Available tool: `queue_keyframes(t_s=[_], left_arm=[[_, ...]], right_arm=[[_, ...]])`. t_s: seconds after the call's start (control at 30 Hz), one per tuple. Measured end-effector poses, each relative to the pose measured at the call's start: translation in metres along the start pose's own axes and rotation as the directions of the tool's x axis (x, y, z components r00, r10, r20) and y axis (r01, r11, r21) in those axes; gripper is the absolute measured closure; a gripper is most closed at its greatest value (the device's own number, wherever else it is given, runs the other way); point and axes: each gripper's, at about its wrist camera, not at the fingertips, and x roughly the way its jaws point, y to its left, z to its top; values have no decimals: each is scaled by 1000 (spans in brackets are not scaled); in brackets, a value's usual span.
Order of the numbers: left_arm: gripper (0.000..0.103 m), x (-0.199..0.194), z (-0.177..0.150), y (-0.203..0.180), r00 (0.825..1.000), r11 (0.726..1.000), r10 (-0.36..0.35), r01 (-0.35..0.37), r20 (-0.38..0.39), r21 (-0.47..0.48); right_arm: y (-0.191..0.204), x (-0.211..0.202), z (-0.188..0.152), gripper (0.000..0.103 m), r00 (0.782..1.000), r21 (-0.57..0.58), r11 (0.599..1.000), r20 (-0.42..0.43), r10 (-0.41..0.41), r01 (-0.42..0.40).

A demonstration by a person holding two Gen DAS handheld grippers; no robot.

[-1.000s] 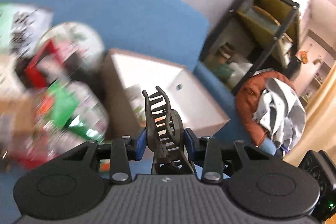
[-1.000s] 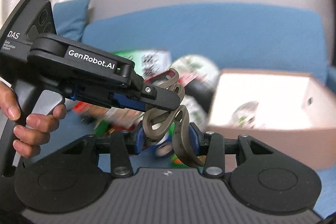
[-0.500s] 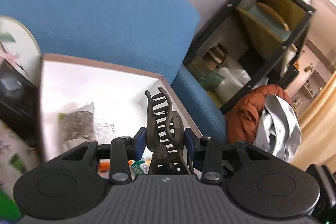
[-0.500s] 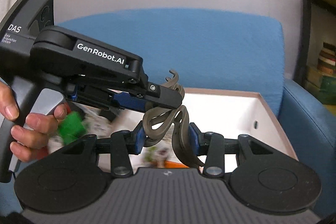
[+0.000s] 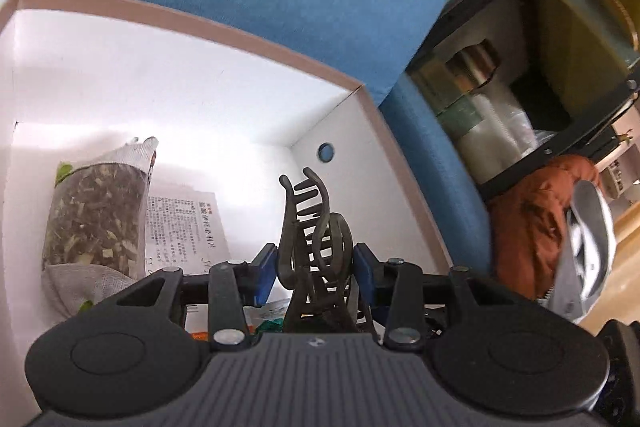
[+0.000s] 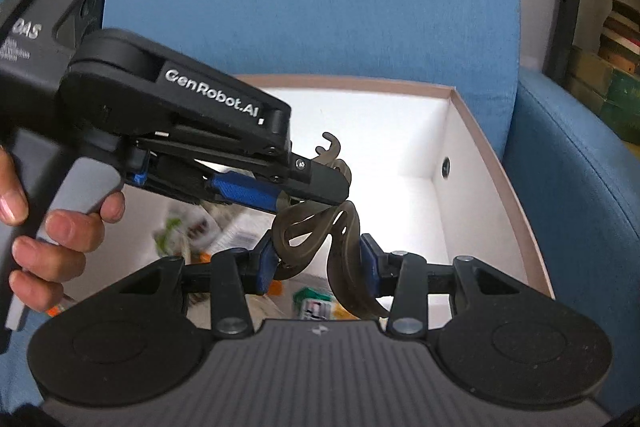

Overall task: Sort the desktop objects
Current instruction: 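Carry both hair clips into the tan box and open both tools, then withdraw both tools from the tan box back to the pile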

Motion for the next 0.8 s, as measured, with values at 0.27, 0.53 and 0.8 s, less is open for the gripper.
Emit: queue_keyframes(t_s=[0.27, 0.53, 0.8], left_arm=[[5, -7, 3, 4, 1000, 999, -7, 7, -13, -44], [4, -22, 1, 1, 999, 999, 40, -40, 5, -26], [4, -45, -6, -11, 997, 997, 69, -71, 35, 38]], right_arm=[[-1, 17, -3, 44, 994, -9, 998, -84, -69, 69], [10, -1, -4, 20, 989, -7, 990, -42, -140, 139], [27, -22, 6, 14, 989, 16, 989, -2, -148, 148]])
